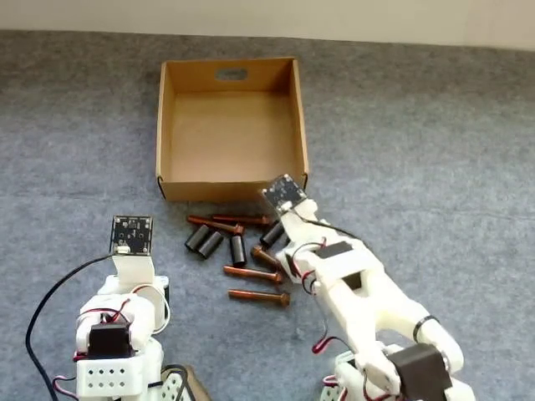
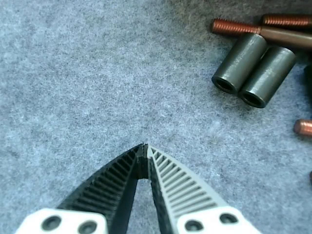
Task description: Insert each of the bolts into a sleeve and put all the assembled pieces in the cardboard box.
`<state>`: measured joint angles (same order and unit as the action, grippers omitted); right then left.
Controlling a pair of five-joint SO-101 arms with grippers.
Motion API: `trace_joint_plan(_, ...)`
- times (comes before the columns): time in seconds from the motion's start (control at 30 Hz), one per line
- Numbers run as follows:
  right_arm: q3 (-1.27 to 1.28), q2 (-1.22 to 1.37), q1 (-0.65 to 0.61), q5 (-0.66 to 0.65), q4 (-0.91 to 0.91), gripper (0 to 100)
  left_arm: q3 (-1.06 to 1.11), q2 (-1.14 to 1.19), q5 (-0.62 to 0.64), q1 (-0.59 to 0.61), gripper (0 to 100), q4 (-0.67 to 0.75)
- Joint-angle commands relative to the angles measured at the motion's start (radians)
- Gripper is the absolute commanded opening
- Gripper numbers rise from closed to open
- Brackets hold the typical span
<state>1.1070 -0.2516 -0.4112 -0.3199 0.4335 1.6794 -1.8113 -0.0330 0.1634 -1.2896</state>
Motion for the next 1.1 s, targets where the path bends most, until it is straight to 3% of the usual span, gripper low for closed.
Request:
trace_joint_plan(0.0, -0.071, 0.033, 0.015, -0.012, 0.024, 0.9, 0.016, -0.008, -0.008, 0.012, 1, -0.003)
trace_joint_plan(0.17, -0.019, -0.085, 0.042, -0.011, 0.07, 0.5, 0.016, -0.008, -0.008, 0.012, 1, -0.003)
trace_joint_plan(0.37, 0.182, -0.582, 0.125, -0.018, 0.291, 0.5, 0.016, -0.008, -0.008, 0.012, 1, -0.003)
trace_joint_plan(0.53, 0.328, -0.878, 0.124, -0.02, 0.472, 0.5, 0.016, -0.008, -0.008, 0.012, 1, -0.003)
trace_joint_plan(0.77, 0.341, -0.796, 0.124, -0.02, 0.555, 1.8, 0.016, -0.008, -0.008, 0.012, 1, -0.003)
trace_joint_plan(0.93, 0.255, -0.613, 0.127, -0.018, 0.578, 16.1, 0.016, -0.008, -0.008, 0.012, 1, -0.003)
trace_joint_plan(1.07, 0.196, -0.529, 0.128, -0.015, 0.576, 15.0, 0.016, -0.008, -0.008, 0.012, 1, -0.003)
